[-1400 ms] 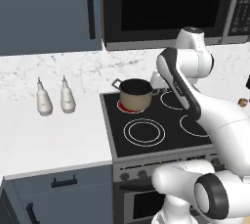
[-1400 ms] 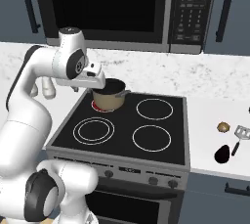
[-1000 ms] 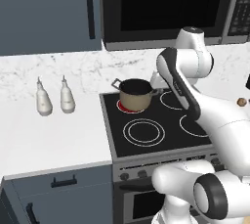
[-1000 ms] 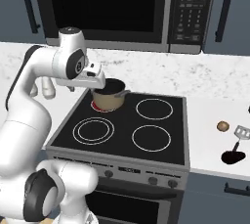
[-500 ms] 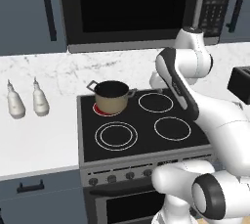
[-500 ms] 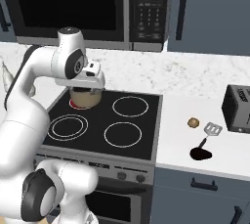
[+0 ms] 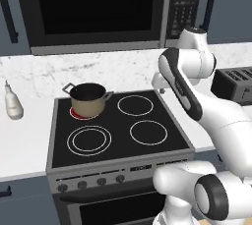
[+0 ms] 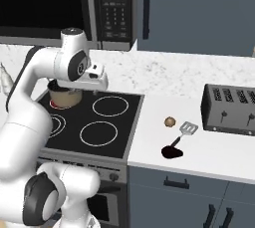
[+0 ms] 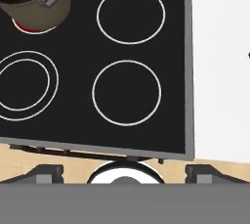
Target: Put the avocado and mushroom in the pot. Retrieve the spatula and lightly stir the vegetables in the pot.
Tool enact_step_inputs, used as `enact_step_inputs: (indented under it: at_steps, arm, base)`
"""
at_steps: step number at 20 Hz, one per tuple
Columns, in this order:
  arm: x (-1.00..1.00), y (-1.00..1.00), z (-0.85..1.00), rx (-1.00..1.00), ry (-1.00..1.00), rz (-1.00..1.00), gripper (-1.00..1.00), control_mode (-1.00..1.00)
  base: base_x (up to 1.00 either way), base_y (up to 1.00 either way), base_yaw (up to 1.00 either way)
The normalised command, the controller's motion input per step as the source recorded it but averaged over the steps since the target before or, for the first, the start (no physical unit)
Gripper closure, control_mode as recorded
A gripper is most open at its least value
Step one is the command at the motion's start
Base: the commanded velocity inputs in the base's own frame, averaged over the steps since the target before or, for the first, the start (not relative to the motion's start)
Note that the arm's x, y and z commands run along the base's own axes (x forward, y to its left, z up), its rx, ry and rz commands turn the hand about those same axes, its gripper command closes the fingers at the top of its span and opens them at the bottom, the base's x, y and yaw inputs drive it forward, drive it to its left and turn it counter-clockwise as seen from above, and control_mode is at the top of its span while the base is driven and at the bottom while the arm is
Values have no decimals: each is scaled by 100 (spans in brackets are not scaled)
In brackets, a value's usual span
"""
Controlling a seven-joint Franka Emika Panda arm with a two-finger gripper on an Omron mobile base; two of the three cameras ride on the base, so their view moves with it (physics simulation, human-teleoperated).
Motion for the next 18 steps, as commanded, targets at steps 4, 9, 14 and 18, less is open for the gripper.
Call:
enact_step_inputs:
  at_steps: [4, 9, 14, 18]
  arm:
    - [0, 0, 0, 0, 0, 0, -100, 100]
    - [9, -12, 0, 0, 0, 0, -100, -100]
    - [0, -78, -10, 0, 0, 0, -100, -100]
    - [0, -93, -29, 0, 4, -4, -100, -100]
  base:
    - [61, -15, 0]
    - [35, -8, 0]
    - [0, 0, 0]
    - [0, 0, 0]
